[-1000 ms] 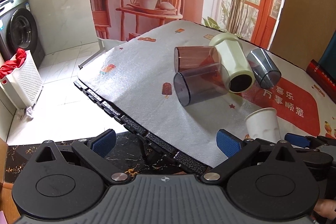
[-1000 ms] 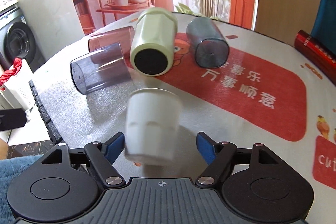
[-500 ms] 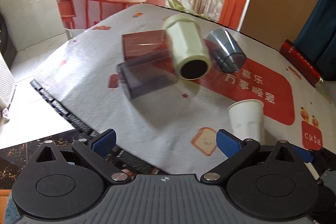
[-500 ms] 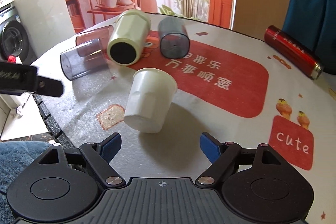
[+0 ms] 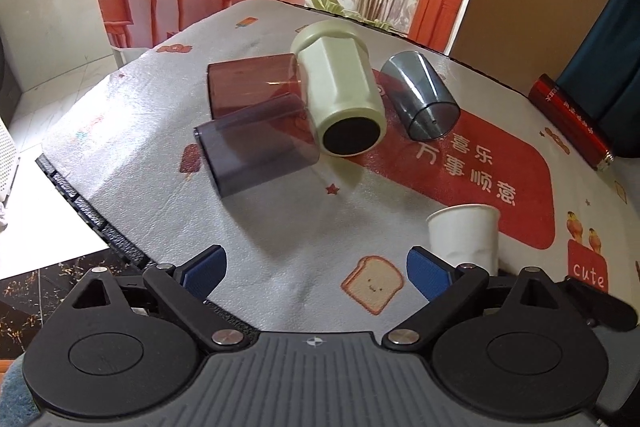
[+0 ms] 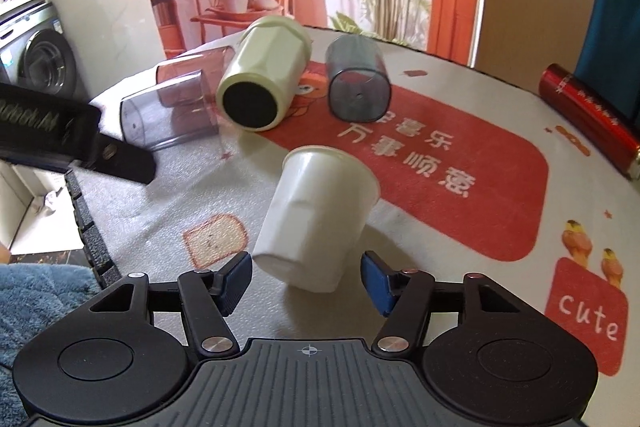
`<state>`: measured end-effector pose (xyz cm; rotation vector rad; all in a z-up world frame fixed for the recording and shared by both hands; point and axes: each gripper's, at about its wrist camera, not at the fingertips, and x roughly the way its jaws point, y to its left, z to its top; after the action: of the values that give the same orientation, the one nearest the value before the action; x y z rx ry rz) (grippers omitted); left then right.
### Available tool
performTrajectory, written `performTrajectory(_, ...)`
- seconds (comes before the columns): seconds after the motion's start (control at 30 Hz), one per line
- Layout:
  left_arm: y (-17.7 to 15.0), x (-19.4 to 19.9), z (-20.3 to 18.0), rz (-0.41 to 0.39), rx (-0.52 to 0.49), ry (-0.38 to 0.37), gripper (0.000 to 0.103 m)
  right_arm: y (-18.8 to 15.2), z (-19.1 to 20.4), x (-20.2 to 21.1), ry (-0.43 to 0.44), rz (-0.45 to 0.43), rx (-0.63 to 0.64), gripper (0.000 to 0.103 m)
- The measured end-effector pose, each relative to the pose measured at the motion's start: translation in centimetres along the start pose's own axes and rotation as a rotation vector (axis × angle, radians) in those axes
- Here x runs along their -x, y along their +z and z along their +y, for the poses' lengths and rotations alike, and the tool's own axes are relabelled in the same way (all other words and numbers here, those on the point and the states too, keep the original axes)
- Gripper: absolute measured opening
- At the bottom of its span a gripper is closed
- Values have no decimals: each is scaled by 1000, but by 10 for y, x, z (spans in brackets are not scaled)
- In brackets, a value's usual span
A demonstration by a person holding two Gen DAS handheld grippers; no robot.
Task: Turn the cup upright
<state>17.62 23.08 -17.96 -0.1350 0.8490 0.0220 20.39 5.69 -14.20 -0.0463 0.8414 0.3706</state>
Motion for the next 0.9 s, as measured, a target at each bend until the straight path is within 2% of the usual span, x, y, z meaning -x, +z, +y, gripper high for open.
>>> performTrajectory(0.17,7,-6,-19,1,-34,-50,97,-3,5,0,-7,24,24,57)
performTrajectory(0.33,16,-25,-56,53,-84,-141,97,-13,-2,9,-15,59,10,58)
performTrajectory(0.43,17,-46,-75,96,-96,-137,96,-19,-9,13,-31,76,-11,58)
performTrajectory(0.47,18,-53,-78,110,-94,-130,93,-20,-11,14,-35,76,-20,58)
performTrajectory(0.57,17,-68,-83,146,-93,-161,65,-21,-15,17,-41,69,-38,58)
performTrajectory(0.6,16,-68,-81,143,-86,-175,60,-20,-16,18,-42,67,-40,58)
performTrajectory(0.77,8,-47,-70,29,-110,-204,60,-19,-12,17,-32,62,-33,58)
performTrajectory(0.83,3,-34,-63,-52,-143,-176,60,-18,-9,15,-25,65,-26,58)
performTrajectory(0.9,-4,-25,-55,-130,-172,-115,60,-17,-5,14,-18,65,-18,58)
